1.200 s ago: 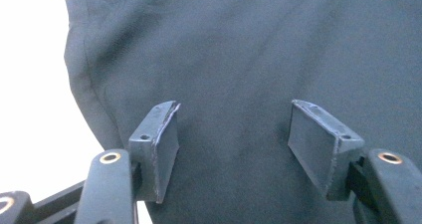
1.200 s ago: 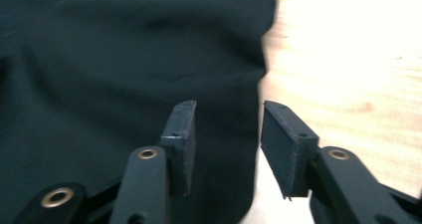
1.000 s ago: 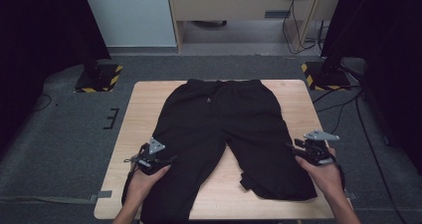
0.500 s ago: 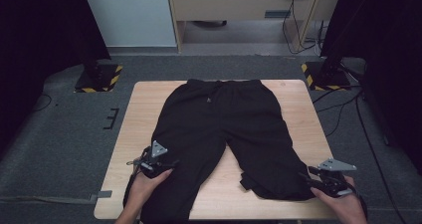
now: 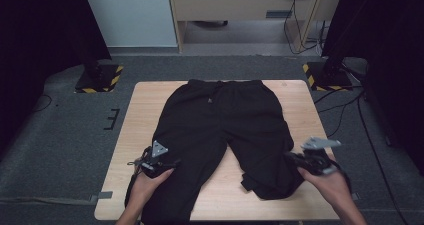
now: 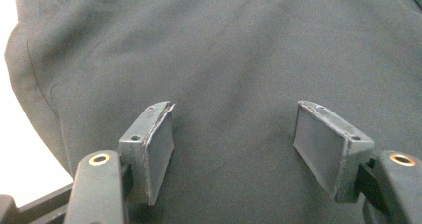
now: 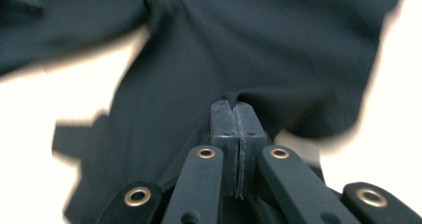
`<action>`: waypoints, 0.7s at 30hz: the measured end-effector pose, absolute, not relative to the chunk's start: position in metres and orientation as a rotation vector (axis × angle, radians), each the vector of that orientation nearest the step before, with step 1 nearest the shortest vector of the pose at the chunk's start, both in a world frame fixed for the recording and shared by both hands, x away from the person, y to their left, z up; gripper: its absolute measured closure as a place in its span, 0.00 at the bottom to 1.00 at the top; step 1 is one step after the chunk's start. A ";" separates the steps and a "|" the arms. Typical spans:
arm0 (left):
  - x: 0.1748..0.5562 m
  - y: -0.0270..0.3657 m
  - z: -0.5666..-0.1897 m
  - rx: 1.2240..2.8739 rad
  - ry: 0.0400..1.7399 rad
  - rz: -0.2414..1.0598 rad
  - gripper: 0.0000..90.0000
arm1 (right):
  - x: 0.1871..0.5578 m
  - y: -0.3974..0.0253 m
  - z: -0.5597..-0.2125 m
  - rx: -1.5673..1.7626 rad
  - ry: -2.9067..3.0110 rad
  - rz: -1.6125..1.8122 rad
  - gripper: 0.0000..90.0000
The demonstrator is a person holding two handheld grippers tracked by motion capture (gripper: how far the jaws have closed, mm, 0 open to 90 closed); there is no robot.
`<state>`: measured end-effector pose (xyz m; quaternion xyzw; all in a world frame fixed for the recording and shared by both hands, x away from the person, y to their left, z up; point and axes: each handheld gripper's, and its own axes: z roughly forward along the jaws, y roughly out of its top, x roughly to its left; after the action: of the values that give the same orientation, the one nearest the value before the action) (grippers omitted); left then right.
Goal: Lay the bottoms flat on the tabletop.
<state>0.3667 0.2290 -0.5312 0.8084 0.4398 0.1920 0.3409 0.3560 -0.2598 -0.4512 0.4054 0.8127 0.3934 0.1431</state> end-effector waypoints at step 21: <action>0.367 0.231 -0.535 2.078 1.121 0.510 0.32 | 0.453 -0.183 -0.475 1.265 2.150 1.054 0.28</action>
<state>0.3667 0.2308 -0.5346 0.8042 0.4340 0.1973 0.3549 0.4530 -0.1833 -0.4754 0.4560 0.7754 0.3802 0.2150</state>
